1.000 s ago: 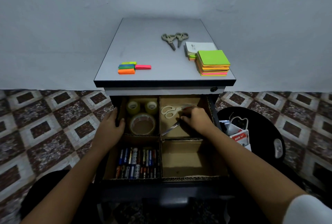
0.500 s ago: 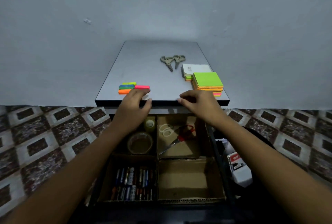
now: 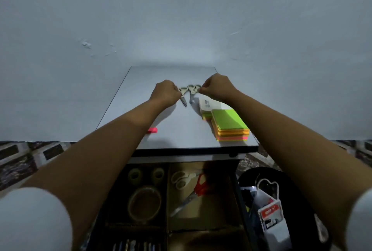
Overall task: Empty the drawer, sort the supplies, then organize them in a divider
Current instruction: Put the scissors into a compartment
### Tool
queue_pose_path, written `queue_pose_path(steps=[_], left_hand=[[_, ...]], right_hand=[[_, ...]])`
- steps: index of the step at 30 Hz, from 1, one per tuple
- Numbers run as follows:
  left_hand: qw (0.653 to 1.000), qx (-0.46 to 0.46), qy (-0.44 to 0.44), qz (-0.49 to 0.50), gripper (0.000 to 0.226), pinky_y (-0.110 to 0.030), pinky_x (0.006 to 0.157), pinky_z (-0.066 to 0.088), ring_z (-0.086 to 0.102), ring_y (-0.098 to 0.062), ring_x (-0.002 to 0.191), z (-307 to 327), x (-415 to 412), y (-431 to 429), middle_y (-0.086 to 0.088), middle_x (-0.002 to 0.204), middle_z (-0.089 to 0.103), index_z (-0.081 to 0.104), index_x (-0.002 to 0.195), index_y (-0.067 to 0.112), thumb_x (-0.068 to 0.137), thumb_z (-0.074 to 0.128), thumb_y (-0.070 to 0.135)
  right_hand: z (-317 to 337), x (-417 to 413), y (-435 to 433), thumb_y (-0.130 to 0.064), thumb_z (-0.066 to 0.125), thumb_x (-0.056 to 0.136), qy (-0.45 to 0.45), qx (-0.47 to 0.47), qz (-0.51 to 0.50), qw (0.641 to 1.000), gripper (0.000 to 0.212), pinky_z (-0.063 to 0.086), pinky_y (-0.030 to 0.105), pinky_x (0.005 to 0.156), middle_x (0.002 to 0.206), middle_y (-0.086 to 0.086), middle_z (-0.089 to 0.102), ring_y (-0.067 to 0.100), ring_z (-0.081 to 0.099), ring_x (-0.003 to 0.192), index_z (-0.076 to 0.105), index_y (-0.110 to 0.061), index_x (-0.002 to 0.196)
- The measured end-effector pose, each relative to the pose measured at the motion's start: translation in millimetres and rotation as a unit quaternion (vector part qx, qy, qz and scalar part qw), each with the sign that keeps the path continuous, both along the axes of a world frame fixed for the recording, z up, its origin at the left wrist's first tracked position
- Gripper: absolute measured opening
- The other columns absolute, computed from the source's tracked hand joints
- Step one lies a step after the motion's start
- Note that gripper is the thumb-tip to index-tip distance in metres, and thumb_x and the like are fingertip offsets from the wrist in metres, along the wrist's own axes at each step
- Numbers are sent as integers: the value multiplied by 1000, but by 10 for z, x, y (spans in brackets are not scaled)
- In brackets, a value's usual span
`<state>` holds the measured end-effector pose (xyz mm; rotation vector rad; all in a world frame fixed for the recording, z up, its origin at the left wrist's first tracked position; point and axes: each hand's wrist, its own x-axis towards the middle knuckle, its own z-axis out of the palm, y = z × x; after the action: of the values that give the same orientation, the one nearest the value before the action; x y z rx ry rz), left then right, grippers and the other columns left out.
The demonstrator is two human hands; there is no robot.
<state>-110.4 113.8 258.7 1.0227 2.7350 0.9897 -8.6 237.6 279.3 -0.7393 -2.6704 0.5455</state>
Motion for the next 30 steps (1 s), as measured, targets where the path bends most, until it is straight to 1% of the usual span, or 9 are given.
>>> queue_pose_path(steps=[3, 6, 9, 11, 13, 15, 19, 24, 30], left_hand=[[999, -35, -27, 18, 26, -32, 75, 45, 59, -38, 103, -93, -215, 213, -26, 106, 64, 65, 98, -6, 88, 53, 14], [997, -48, -58, 18, 27, -32, 76, 47, 61, -37, 102, -149, -352, 405, -24, 109, 64, 62, 101, -5, 90, 54, 18], [996, -52, -72, 19, 20, -30, 67, 40, 60, -33, 102, -197, -436, 592, -21, 109, 63, 55, 79, 3, 90, 55, 19], [995, -57, -73, 28, 16, -27, 66, 37, 62, -30, 100, -237, -476, 676, -19, 108, 64, 56, 82, 5, 89, 58, 19], [994, -68, -71, 35, 17, -26, 65, 38, 63, -28, 98, -256, -522, 723, -15, 104, 65, 60, 91, 3, 86, 63, 19], [992, -89, -78, 39, 20, -26, 65, 42, 64, -26, 93, -251, -577, 743, -11, 94, 63, 54, 76, 5, 82, 67, 18], [983, -80, -150, 65, 22, -29, 57, 51, 56, -22, 54, -192, -652, 755, -13, 64, 58, 50, 63, 3, 81, 63, 5], [960, -68, -258, 82, 25, -31, 78, 51, 53, -23, 69, -164, -691, 677, -15, 58, 52, 48, 63, 0, 87, 56, 4], [923, 20, -377, 74, 24, -25, 53, 49, 46, -17, 56, 7, -626, 486, -13, 70, 46, 45, 73, 0, 96, 43, 5]], right_hand=[[-134, -293, 209, -23, 62, 84, -40, 5, -16, 999, 34, 43, 31, 64, 88, 23, 67, 32, 61, 87, 66, 10, 91], [-274, -537, 354, -23, 63, 84, -69, -2, -41, 997, 32, 30, 26, 52, 61, 7, 44, 26, 47, 75, 46, -5, 62], [-354, -754, 433, -28, 64, 84, -92, -16, -64, 994, 39, 36, 33, 70, 66, 3, 38, 26, 46, 78, 35, -14, 62], [-364, -849, 436, -30, 65, 81, -111, -20, -68, 991, 35, 40, 37, 77, 73, 4, 45, 26, 48, 81, 37, -16, 64], [-377, -949, 433, -32, 71, 74, -136, -15, -70, 988, 37, 43, 37, 83, 80, 5, 48, 26, 49, 81, 39, -17, 64], [-406, -1038, 420, -26, 75, 70, -143, -12, -80, 986, 36, 44, 35, 80, 80, 6, 49, 25, 49, 78, 41, -16, 63], [-442, -1145, 439, -11, 59, 83, -114, -24, -92, 989, 28, 38, 27, 60, 74, 6, 48, 21, 48, 70, 40, -11, 62], [-413, -1134, 478, -18, 64, 84, -48, -81, -116, 989, 35, 32, 19, 45, 65, 4, 49, 18, 51, 76, 40, -12, 59], [-180, -945, 381, -10, 68, 81, 66, -263, -91, 958, 32, 37, 22, 46, 58, 9, 47, 17, 46, 52, 45, -7, 60]])
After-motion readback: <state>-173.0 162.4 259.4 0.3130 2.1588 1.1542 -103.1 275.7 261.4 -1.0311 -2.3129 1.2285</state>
